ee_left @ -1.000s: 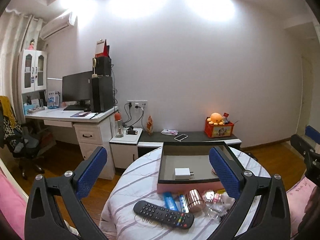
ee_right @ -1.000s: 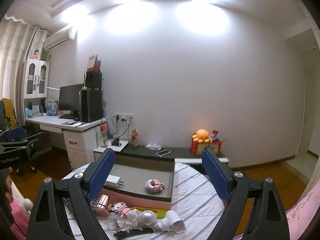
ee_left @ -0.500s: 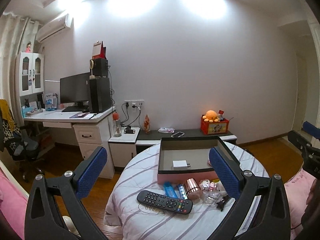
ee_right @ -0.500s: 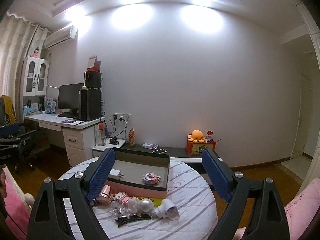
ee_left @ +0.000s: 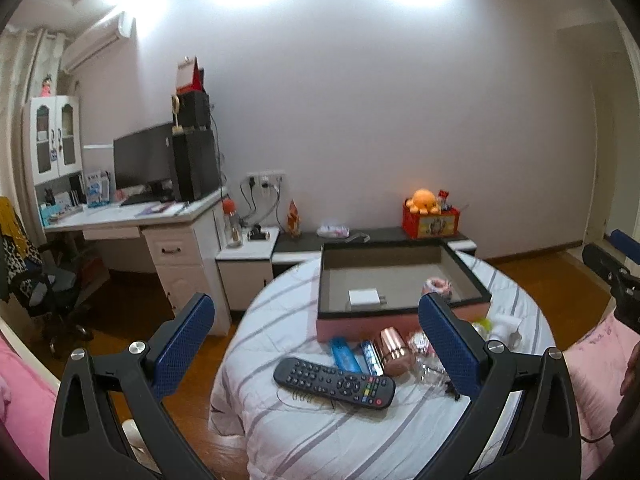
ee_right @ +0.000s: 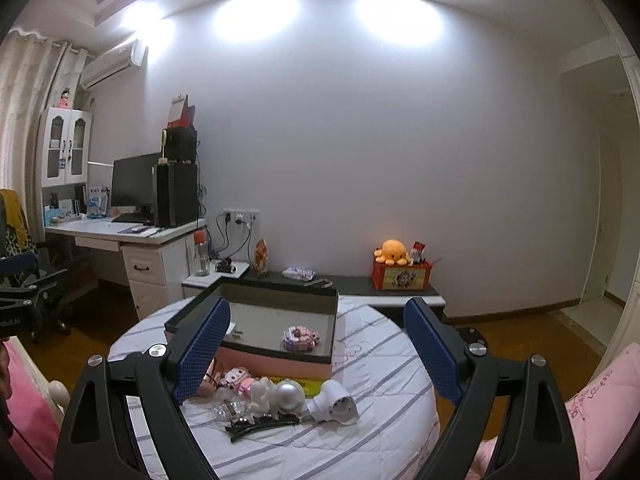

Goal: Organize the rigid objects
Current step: 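Withdraw both tools and approach the black remote and white hair dryer, then grasp the black remote with the left tool while the right tool grasps the white hair dryer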

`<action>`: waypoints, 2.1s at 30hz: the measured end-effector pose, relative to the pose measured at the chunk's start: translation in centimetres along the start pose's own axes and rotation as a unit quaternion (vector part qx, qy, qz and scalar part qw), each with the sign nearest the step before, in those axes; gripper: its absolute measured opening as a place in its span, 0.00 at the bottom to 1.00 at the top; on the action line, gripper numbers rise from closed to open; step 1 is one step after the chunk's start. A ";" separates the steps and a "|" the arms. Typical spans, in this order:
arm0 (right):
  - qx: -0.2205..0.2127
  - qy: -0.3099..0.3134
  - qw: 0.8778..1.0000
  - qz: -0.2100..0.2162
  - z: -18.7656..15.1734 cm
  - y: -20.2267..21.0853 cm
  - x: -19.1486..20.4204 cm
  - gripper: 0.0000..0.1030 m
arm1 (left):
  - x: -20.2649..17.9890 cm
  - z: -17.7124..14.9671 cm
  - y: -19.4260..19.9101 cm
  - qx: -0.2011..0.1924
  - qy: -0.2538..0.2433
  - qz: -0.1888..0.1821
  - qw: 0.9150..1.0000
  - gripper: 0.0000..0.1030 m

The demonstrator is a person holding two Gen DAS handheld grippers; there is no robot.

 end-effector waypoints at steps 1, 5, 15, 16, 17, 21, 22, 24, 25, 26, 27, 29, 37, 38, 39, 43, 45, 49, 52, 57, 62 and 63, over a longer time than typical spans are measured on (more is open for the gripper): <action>0.005 -0.001 1.000 -0.001 -0.3 -0.4 -0.1 0.87 | -0.2 -0.4 -0.6 0.009 -0.001 -0.001 1.000 1.00; 0.032 -0.010 0.999 -0.004 -1.8 -2.1 -0.9 0.87 | -1.2 -2.6 -3.4 0.048 0.003 0.001 0.999 1.00; 0.099 -0.029 0.995 -0.012 -6.8 -6.4 -2.8 0.87 | -4.7 -9.8 -11.6 0.177 0.007 0.008 0.984 1.00; 0.108 -0.031 0.994 -0.011 -7.3 -6.9 -3.0 0.87 | -4.8 -10.1 -12.2 0.185 0.015 0.010 0.983 1.00; 0.115 -0.032 0.993 -0.010 -7.7 -7.4 -3.2 0.87 | -4.8 -10.5 -12.7 0.194 0.021 0.013 0.981 1.00; 0.138 -0.039 0.990 -0.009 -9.1 -8.5 -3.7 0.87 | -5.3 -12.2 -14.8 0.227 0.027 0.023 0.973 1.00; 0.142 -0.042 0.989 -0.007 -9.4 -8.8 -3.8 0.87 | -5.2 -12.6 -15.1 0.233 0.028 0.022 0.972 1.00; 0.147 -0.043 0.988 -0.005 -9.7 -9.1 -3.9 0.87 | -5.1 -13.4 -15.4 0.247 0.027 0.025 0.968 1.00; 0.149 -0.043 0.988 -0.004 -9.7 -9.2 -3.9 0.87 | -4.9 -13.7 -15.4 0.251 0.025 0.026 0.967 1.00; 0.150 -0.042 0.988 -0.004 -9.8 -9.3 -3.9 0.87 | -4.7 -13.9 -15.3 0.253 0.025 0.028 0.967 1.00; 0.151 -0.042 0.988 -0.003 -9.8 -9.4 -3.8 0.87 | -4.3 -14.1 -15.0 0.255 0.026 0.032 0.966 1.00; 0.155 -0.042 0.987 0.000 -10.0 -9.5 -3.6 0.87 | -3.2 -14.2 -14.3 0.255 0.024 0.040 0.966 1.00; 0.171 -0.034 0.985 0.019 -10.7 -10.0 -2.0 0.87 | 0.5 -15.5 -13.2 0.273 0.039 0.040 0.961 1.00; 0.174 -0.034 0.984 0.019 -10.8 -10.1 -1.9 0.87 | 0.7 -15.5 -13.2 0.272 0.040 0.039 0.961 1.00; 0.177 -0.033 0.983 0.019 -10.9 -10.2 -1.8 0.87 | 0.9 -15.5 -13.3 0.273 0.041 0.041 0.960 1.00; 0.178 -0.035 0.983 0.016 -11.0 -10.3 -2.0 0.87 | 1.1 -15.7 -14.3 0.277 0.037 0.050 0.959 1.00; 0.179 -0.037 0.983 0.015 -11.0 -10.3 -2.1 0.87 | 1.0 -15.6 -15.2 0.273 0.033 0.051 0.960 1.00; 0.186 -0.037 0.982 0.011 -11.4 -10.6 -2.5 0.87 | 0.4 -15.1 -15.8 0.246 0.011 0.035 0.969 0.83; 0.193 -0.045 0.980 0.005 -11.9 -10.9 -3.1 0.87 | -0.4 -14.7 -15.7 0.227 -0.015 0.017 0.974 0.60; 0.200 -0.056 0.978 0.002 -12.4 -11.1 -3.6 0.87 | -1.9 -14.5 -14.5 0.229 -0.056 -0.040 0.971 0.45; 0.203 -0.061 0.977 -0.005 -12.7 -11.3 -4.2 0.87 | -2.1 -14.7 -13.8 0.237 -0.062 -0.051 0.968 0.47; 0.205 -0.063 0.977 -0.008 -12.8 -11.4 -4.4 0.87 | -1.9 -14.7 -14.0 0.237 -0.058 -0.047 0.969 0.52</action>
Point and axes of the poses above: each gripper's, at about its wrist camera, not at the fingertips, and y roughly against the way its jaws point, x to its left, z to its top, the point moved 6 cm from there along -y, roughly the way its jaws point, and after that the axes turned 5 degrees about z, right-handed, at the moved point
